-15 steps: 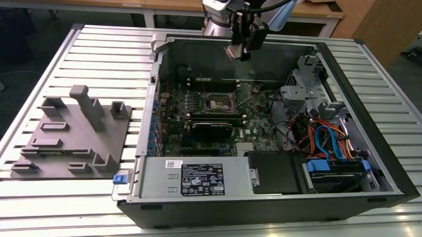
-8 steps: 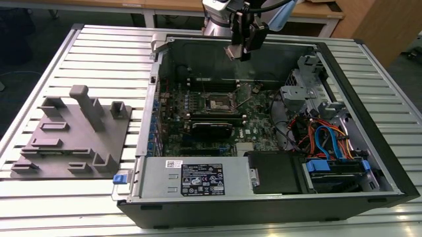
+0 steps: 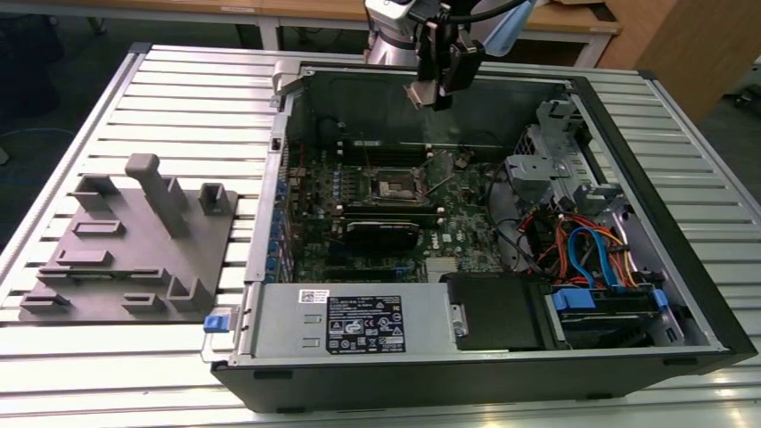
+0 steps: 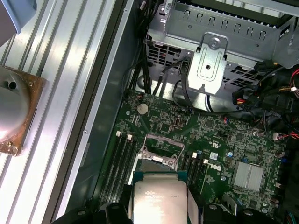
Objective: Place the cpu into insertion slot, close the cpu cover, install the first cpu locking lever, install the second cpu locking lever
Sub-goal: 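Place the cpu into insertion slot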
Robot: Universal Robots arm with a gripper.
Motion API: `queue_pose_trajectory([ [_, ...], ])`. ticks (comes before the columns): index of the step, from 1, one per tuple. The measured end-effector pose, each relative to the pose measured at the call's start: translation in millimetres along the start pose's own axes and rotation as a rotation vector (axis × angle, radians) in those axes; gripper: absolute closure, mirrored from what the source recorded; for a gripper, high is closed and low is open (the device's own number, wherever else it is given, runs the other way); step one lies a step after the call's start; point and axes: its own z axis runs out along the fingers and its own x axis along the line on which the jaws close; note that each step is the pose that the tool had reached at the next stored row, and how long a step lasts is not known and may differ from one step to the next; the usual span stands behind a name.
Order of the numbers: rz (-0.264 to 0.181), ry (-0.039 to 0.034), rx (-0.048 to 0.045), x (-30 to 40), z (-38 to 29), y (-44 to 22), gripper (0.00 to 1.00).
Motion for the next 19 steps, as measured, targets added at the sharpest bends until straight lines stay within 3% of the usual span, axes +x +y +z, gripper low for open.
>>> queue_pose_trajectory([
  [5,0.006,-0.0005,-0.0001,0.0,0.1,0.0,0.46],
  [9,0.050,-0.0043,-0.0009,0.0,1.2,-0.1,0.46],
  [19,0.079,-0.0071,-0.0013,0.3,11.3,-1.1,0.46],
])
